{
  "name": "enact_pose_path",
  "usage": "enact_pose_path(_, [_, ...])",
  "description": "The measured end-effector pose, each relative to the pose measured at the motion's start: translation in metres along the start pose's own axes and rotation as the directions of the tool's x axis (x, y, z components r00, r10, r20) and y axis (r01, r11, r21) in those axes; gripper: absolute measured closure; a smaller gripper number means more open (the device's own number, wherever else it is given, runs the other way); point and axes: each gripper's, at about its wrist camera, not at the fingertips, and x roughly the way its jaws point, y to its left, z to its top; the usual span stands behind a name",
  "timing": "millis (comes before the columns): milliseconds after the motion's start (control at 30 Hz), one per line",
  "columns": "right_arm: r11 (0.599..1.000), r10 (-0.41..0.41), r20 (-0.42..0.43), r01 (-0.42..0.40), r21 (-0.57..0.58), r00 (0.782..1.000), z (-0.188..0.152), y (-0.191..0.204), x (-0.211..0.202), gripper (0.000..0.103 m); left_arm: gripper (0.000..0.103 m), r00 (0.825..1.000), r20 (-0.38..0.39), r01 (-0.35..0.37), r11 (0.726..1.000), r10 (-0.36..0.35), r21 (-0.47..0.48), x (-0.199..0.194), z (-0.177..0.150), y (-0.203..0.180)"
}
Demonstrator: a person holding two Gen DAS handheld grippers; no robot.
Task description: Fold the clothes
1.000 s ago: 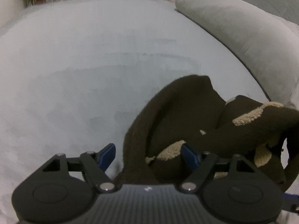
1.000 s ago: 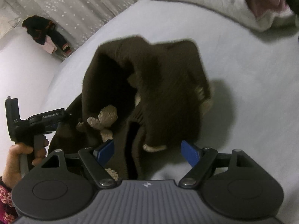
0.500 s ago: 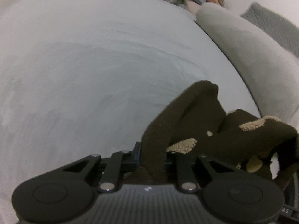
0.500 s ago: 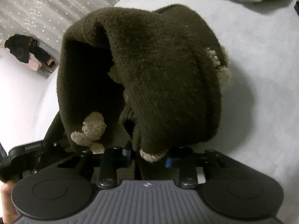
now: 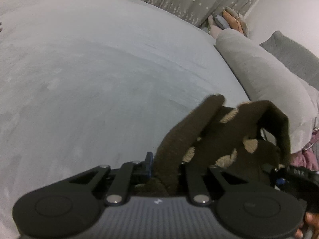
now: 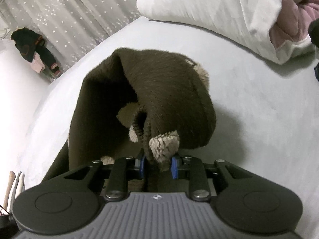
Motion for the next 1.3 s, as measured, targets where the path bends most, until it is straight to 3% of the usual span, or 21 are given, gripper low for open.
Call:
enact_pose_path(167, [1.000,-0.006,-0.020,0.005,-0.026,1.000,0.002,-0.008,-0.009,0.077,0.092,0.999,-0.043,0.033,0.999,-0.032,0.025,-0.011,-0.024,-0.004])
enact_pose_path(367, [0.999,-0.048,-0.098,0.047,-0.011,0.994,-0.017,-0.035,0.000,0.075,0.089,0.991,-0.128,0.033,0.997,-0.023,0.075,0.004,-0.047,-0.007])
enact_pose_path(467, [0.998,-0.064,-0.147,0.066,0.006,0.987,-0.028,-0.051,0.011,0.070,0.079,0.987,-0.153,0.050,0.996,-0.039,0.072,0.011,-0.042,-0.005])
enact_pose_path(533, [0.997,-0.070,-0.163,0.071,-0.002,0.984,-0.030,-0.053,0.012,0.063,0.066,0.990,-0.141,0.045,0.995,-0.033,0.089,0.008,-0.033,-0.005])
enact_pose_path(600, [0.997,-0.080,-0.158,0.076,-0.032,0.984,-0.027,-0.050,0.006,0.057,0.051,0.992,-0.120,0.036,0.993,-0.023,0.108,0.005,-0.023,-0.006])
enact_pose_path(700, [0.990,-0.106,-0.132,0.093,-0.104,0.986,-0.019,-0.038,-0.010,0.048,0.040,0.995,-0.094,0.044,0.992,-0.033,0.117,0.001,-0.012,0.004])
enact_pose_path(867, [0.978,-0.069,-0.099,0.048,-0.203,0.993,0.000,-0.013,-0.037,0.039,0.040,0.992,-0.094,0.094,0.993,-0.087,0.068,0.026,0.016,0.015])
enact_pose_path(1033, [0.958,-0.003,-0.098,-0.025,-0.286,0.995,0.022,0.030,-0.038,0.037,0.040,0.984,-0.112,0.136,0.991,-0.136,-0.009,0.060,0.029,0.027])
enact_pose_path(1200, [0.910,0.008,-0.097,-0.047,-0.412,0.995,0.043,0.080,-0.004,0.032,0.042,0.977,-0.089,0.188,0.979,-0.195,-0.074,0.078,0.033,0.043])
enact_pose_path(1300, [0.878,0.010,-0.123,-0.067,-0.473,0.992,0.056,0.101,0.030,0.030,0.052,0.963,-0.119,0.227,0.966,-0.241,-0.122,0.094,0.033,0.049])
